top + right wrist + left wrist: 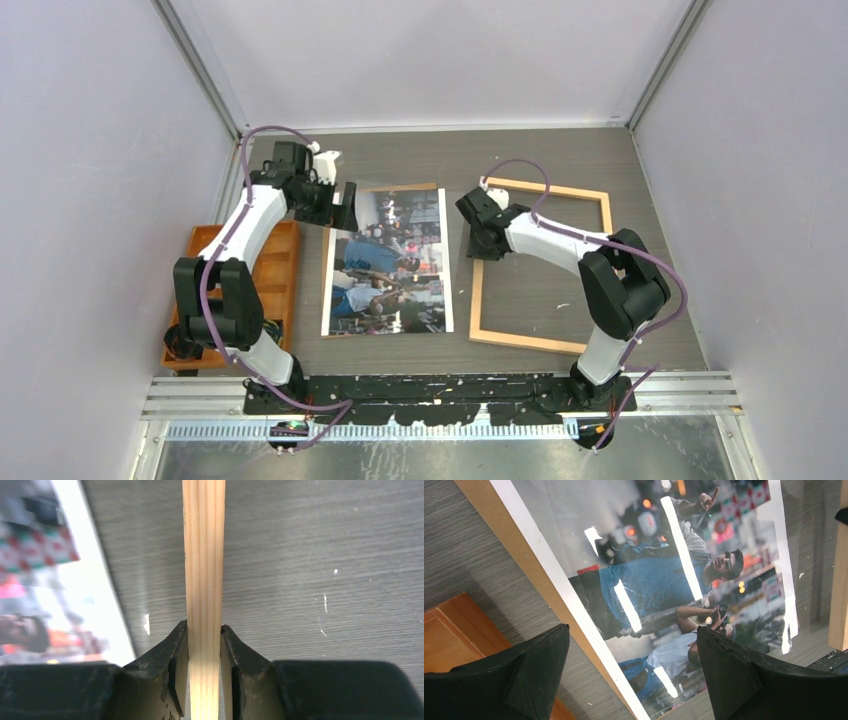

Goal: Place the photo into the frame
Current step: Turn over the photo frame at the center of the board.

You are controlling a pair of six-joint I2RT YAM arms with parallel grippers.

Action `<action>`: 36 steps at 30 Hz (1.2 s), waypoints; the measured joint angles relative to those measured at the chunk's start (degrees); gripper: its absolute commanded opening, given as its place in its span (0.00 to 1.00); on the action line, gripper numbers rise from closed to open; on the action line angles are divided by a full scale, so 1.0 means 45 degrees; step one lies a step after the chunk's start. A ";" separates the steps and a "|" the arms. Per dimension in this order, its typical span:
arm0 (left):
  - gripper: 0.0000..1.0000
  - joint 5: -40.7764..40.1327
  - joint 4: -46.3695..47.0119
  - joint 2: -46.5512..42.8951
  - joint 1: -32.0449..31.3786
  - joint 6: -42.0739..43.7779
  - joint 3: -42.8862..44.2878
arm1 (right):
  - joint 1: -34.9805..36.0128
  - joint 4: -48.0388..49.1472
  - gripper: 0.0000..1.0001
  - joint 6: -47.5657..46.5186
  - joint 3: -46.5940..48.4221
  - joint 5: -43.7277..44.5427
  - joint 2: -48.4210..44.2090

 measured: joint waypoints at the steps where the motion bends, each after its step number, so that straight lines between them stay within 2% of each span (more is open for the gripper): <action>1: 1.00 0.0029 -0.0053 0.0000 -0.0015 0.0000 0.0000 | 0.0015 -0.0175 0.07 0.0063 0.0330 -0.0063 -0.0005; 8: 1.00 0.0408 -0.0364 0.0000 -0.0034 -0.0005 0.0000 | 0.0087 -0.1175 0.05 0.0398 0.2953 -0.1234 -0.0602; 18: 1.00 0.1039 -0.0913 -0.0155 -0.0835 -0.0005 0.0053 | -0.0092 -0.1379 0.04 0.1749 0.5221 -0.4532 -0.1962; 26: 1.00 0.1642 -0.1248 -0.0884 -0.1384 -0.0019 0.0777 | -0.0656 -0.0141 0.04 0.3254 0.5280 -0.7242 -0.2147; 36: 1.00 0.2011 -0.1258 -0.1350 -0.1700 -0.0690 0.1175 | -0.1428 0.3429 0.03 0.5357 0.3657 -0.9092 -0.2438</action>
